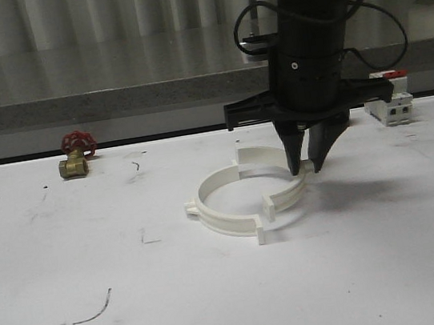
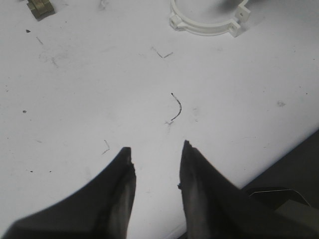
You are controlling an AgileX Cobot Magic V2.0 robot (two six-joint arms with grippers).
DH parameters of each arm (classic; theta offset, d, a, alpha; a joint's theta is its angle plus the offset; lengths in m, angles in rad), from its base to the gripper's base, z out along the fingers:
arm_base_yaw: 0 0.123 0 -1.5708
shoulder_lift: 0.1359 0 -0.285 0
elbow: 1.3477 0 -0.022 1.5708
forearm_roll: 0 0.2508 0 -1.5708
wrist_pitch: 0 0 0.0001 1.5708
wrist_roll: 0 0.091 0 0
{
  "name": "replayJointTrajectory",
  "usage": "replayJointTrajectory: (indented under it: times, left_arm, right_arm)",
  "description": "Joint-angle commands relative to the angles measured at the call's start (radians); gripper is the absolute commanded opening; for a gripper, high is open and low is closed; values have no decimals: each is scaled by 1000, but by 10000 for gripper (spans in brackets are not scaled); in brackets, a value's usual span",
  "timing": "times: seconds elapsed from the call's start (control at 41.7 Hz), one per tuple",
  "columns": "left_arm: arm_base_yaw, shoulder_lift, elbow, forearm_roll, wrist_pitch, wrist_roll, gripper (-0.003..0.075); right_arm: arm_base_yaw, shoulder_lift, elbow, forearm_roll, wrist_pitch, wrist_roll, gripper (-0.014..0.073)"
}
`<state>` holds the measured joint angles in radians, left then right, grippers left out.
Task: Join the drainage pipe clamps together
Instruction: 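Press the second half-ring against the first to close the ring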
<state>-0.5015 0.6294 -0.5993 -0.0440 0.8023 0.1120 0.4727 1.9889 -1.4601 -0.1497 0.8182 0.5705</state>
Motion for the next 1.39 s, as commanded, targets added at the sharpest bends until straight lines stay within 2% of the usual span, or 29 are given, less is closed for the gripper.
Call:
replayJointTrajectory:
  times: [0.0,1.366]
  left_arm:
    - [2,-4,-26,-10,-66,0,221]
    - [2,-4,-26,-10,-66,0,221]
  right_arm:
    - [-7,-51,-32,-23,-37,11,138]
    - [-9,-8,-32,-20,-36,35,139]
